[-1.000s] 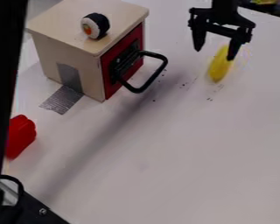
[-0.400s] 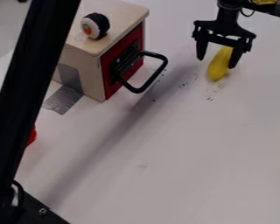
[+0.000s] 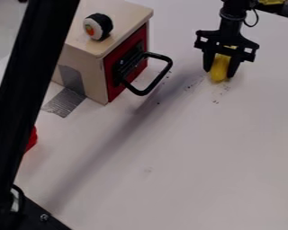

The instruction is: Move the corn to the bottom of the table

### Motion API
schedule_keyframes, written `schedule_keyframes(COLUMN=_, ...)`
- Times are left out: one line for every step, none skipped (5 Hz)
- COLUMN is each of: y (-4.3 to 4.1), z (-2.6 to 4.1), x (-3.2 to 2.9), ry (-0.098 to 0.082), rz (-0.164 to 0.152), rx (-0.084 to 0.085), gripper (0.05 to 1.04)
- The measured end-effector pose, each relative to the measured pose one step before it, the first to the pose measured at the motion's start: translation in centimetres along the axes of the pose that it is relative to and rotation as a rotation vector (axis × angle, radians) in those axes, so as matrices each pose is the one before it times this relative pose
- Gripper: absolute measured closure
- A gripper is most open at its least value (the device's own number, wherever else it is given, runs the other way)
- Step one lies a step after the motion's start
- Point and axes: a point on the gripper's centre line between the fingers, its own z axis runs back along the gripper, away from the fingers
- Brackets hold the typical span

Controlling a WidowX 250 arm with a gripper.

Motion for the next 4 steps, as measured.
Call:
schedule_keyframes(y=0.23, z=0.096, x=-1.115, ry=0.0112, rz=-0.0123, rx=-0.0006, gripper=0.484)
schedule_keyframes(y=0.799, z=2.385, x=-2.02, ry=-0.0278, rz=-0.0276, rx=0.0043, gripper=0.484)
schedule_keyframes(y=1.309, z=2.265, x=-3.874, ry=-0.0094, rz=-0.0058, rx=-0.0117, gripper=0.484)
schedule_keyframes(y=1.232, z=1.063, x=-4.678, ry=-0.0066, rz=-0.0374, rx=-0.013, gripper=0.485)
